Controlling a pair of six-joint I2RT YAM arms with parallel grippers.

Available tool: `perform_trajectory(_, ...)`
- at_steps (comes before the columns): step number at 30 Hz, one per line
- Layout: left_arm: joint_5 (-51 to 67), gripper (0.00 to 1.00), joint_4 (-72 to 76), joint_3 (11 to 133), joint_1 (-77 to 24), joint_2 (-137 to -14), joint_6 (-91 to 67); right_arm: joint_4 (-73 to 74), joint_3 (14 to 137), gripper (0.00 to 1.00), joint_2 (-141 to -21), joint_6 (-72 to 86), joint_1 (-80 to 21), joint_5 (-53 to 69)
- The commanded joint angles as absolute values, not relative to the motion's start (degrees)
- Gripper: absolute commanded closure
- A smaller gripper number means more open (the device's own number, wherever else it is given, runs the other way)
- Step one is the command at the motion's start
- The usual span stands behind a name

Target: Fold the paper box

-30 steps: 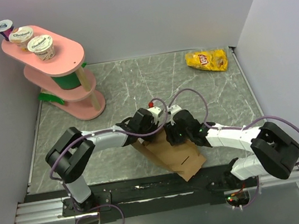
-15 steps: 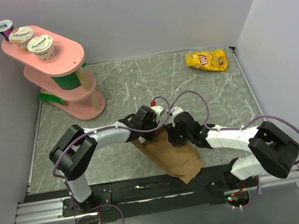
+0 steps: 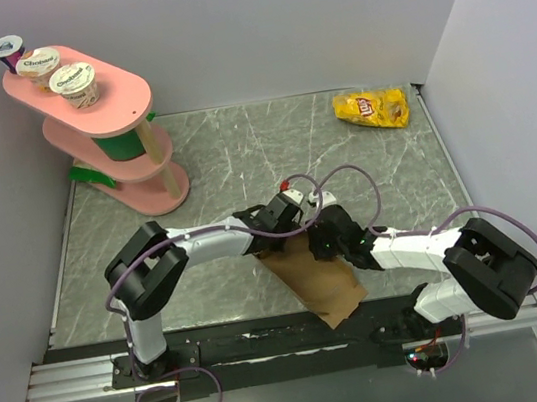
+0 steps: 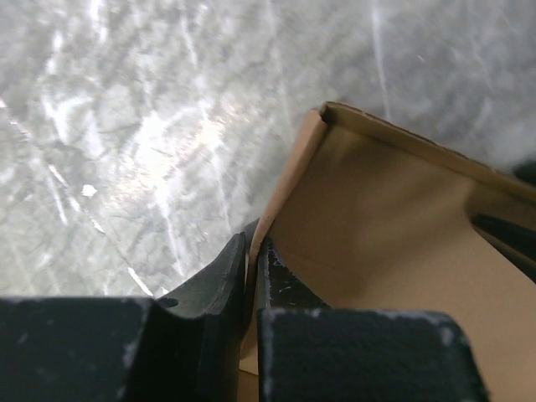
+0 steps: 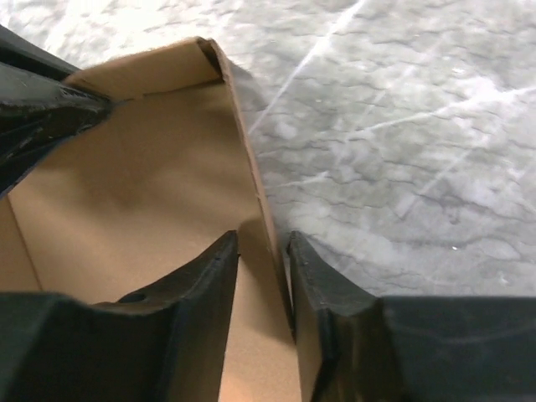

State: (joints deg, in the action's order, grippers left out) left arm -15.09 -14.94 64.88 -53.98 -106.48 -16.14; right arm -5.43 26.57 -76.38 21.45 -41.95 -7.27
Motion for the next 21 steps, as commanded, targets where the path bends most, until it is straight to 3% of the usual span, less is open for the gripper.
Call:
perform_trajectory(1,-29.52,0.99,-23.11,66.17,-52.82,-111.88,-21.09,-5.19,24.26,0.64,-75.85,24.78,-42.71,-8.7)
perform_trajectory(12,-31.03,0.99,-25.75,69.25,-53.26,-116.63,-21.45,-6.41,22.76,0.71,-74.35,25.49,-44.47,-12.66)
perform_trajectory(21,-15.65,0.99,-24.78,69.52,-54.49,-120.06,-18.8,-5.63,24.69,0.73,-76.73,24.61,-44.56,-12.83)
